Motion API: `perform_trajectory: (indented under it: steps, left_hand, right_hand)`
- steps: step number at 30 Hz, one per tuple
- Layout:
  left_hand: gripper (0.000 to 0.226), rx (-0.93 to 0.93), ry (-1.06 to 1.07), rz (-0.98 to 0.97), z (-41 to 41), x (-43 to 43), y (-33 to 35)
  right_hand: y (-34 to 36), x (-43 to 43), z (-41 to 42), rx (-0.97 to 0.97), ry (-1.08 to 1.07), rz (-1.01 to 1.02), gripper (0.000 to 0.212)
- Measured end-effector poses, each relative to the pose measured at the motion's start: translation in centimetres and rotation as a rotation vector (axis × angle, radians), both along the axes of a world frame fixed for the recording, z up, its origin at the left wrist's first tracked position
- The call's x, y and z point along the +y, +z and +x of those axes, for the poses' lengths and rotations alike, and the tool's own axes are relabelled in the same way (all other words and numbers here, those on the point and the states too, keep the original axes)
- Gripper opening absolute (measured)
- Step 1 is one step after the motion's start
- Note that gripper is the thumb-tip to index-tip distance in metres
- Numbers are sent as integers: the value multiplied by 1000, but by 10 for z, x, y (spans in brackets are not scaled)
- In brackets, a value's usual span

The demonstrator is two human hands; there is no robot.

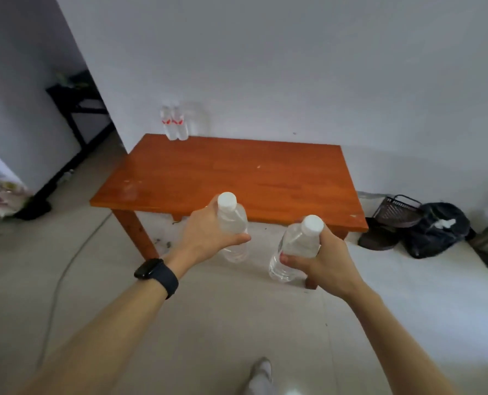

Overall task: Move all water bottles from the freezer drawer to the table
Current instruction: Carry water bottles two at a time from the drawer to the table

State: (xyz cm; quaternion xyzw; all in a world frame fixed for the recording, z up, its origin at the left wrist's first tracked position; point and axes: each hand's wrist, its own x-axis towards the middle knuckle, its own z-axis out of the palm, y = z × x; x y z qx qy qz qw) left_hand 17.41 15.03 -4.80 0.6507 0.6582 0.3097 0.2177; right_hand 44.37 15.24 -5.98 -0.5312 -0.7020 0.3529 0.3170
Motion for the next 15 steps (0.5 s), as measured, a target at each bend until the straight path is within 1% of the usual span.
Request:
perform_trajectory:
  steps: [4,8,12,15]
  left_hand:
    - [80,80,78,-4,-56,42,-7]
    - [81,90,153,-18,-101,94,-11]
    - [86,121,181,-56,-142,146,-18]
    - [84,82,195,-81,-168,183,-26]
  right_hand:
    - [-11,60,-57,-25,107,1,62]
    - [-25,131,-106,-26,166,-31,60]
    - [-40,195,-146,-59,218,-73,60]
    - [-48,239,-174,-70,258,-96,55]
